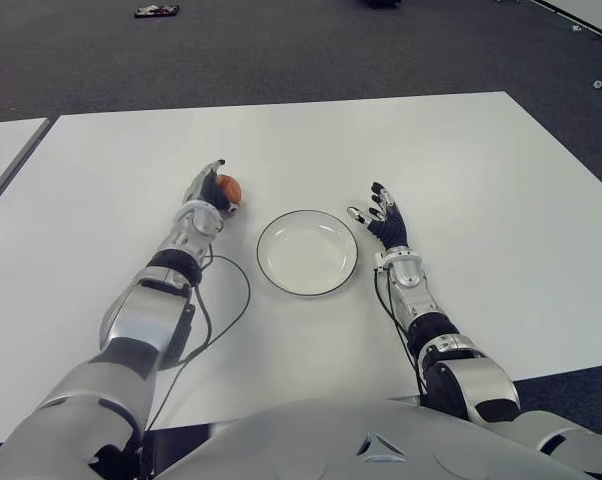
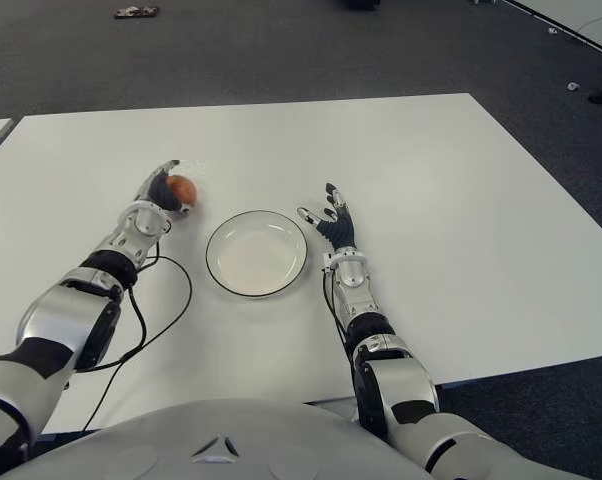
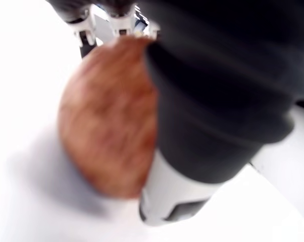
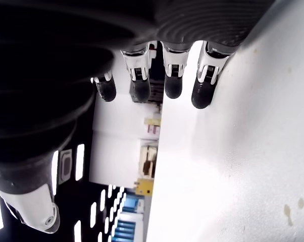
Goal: Put the apples into the plate.
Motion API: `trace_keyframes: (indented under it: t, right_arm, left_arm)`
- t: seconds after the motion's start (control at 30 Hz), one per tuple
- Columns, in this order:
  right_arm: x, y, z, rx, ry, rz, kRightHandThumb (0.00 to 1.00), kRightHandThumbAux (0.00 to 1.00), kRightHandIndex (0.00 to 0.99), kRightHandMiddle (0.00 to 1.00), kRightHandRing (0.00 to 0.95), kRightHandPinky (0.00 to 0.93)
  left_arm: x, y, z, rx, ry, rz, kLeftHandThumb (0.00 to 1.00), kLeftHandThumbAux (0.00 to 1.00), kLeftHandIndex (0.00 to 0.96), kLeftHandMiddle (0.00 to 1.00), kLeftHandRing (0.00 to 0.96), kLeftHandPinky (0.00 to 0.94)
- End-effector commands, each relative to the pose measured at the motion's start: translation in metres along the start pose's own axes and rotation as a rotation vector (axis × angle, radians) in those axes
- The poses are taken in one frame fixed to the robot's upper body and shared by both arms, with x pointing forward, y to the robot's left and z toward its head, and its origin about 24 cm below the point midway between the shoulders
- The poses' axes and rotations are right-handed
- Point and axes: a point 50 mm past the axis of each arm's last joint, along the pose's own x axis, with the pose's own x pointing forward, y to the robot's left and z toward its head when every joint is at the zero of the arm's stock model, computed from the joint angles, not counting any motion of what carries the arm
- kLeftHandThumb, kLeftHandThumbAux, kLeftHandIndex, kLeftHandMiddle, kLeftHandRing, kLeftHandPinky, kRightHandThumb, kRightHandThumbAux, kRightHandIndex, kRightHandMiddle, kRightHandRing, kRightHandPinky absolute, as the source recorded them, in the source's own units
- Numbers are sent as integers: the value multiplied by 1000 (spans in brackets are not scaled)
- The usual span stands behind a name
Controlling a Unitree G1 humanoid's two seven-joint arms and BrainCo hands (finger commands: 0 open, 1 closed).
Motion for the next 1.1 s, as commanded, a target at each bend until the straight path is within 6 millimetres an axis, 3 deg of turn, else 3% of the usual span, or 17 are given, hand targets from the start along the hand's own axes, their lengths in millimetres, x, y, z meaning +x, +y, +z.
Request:
trace_keyframes:
  t: [0.03,1.1]
  right_arm:
    - [-14,6,-25,-4,134,22,158,675,0,0,5,42]
    - [-17,5,-27,-10,143,21,143,686,0,0,2,36]
  left_arm:
    - [-3,-10,-3,46,7,-29,0,309,0,0,0,0]
    - [-15,-33,-26,166,111,-122,0,302,0,0,0,0]
